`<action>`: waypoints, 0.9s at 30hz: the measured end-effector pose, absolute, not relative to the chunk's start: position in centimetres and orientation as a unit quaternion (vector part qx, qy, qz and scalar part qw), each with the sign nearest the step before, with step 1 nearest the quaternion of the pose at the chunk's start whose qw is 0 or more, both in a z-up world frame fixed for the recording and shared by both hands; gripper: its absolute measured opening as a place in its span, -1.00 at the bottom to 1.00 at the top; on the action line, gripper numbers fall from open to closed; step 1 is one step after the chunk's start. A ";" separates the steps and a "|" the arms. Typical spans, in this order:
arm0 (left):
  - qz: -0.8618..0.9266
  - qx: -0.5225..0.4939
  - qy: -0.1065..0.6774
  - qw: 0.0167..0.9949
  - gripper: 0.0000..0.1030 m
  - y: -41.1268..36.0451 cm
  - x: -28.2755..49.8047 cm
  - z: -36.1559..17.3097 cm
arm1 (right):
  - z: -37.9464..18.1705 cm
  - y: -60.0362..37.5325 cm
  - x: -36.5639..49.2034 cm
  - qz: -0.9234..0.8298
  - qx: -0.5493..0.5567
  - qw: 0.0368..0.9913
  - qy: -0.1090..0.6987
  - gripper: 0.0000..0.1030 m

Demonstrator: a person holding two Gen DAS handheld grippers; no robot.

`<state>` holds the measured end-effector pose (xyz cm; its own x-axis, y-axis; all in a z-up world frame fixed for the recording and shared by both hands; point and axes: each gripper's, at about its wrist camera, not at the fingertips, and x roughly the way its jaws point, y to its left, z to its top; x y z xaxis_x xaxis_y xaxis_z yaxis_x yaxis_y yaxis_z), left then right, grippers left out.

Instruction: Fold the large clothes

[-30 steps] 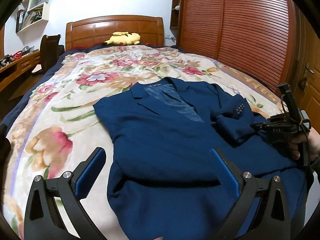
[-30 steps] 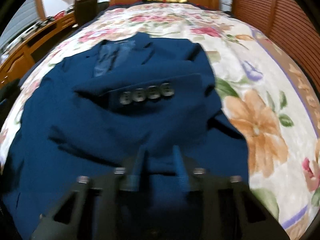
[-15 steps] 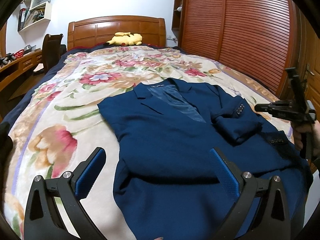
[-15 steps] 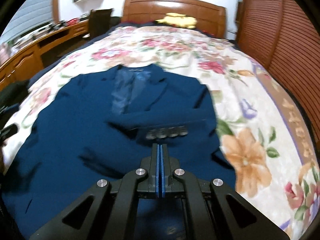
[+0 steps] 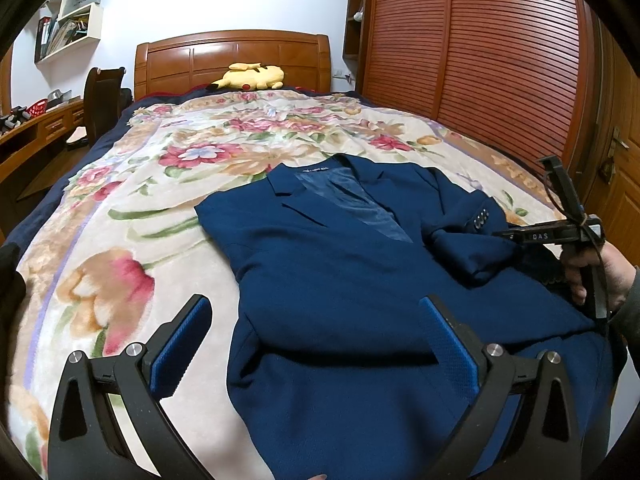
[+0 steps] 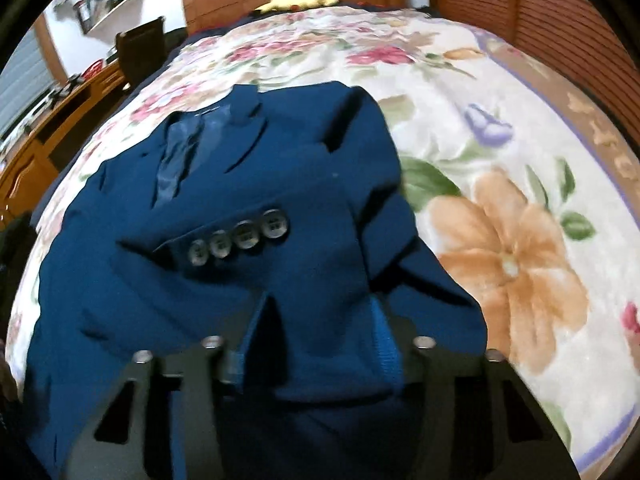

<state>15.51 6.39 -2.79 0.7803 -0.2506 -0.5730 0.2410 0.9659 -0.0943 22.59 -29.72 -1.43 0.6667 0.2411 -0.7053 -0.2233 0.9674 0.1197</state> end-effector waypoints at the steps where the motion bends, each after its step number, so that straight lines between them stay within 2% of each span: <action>1: -0.130 -0.008 0.305 0.943 1.00 6.4 15.5 -2.8 | -1.3 -29.4 22.3 0.130 -0.001 0.914 0.384 -0.57; 4: -0.131 -0.007 0.303 0.944 1.00 6.4 15.4 -2.7 | -0.1 -28.8 21.7 0.132 -0.029 0.920 0.369 -0.78; 5: -0.131 -0.007 0.302 0.944 1.00 6.4 15.3 -2.7 | 0.5 -28.6 21.2 0.137 -0.034 0.922 0.360 -0.79; 15: -0.114 0.001 0.297 0.948 1.00 7.5 13.7 -2.3 | 5.9 -23.5 14.1 0.224 -0.047 0.937 0.264 -0.80; 21: -0.098 0.000 0.293 0.951 1.00 9.1 12.6 -2.0 | 5.8 -20.3 10.8 0.283 -0.065 0.922 0.256 -0.80; 27: -0.087 0.002 0.287 0.954 1.00 10.2 11.5 -1.7 | 3.5 -17.7 9.9 0.329 -0.074 0.896 0.288 -0.80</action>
<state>11.45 10.17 -1.72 0.8199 -0.1641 -0.5485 0.1669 0.9849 -0.0453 9.85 -17.73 3.46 0.6180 0.5475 -0.5643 -0.6322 0.7727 0.0574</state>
